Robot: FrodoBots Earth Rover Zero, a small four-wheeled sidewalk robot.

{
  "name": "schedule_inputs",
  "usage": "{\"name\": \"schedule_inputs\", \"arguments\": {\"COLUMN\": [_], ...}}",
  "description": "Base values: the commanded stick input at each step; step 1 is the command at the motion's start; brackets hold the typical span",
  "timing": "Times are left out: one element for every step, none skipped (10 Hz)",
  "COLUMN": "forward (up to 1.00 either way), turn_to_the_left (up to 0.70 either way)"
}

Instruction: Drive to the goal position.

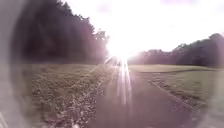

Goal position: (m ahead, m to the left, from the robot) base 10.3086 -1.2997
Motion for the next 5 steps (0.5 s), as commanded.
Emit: {"name": "schedule_inputs", "arguments": {"forward": [0.85, 0.85, 0.85, 0.85, 0.85], "turn_to_the_left": [0.00, 0.00, 0.00, 0.00, 0.00]}}
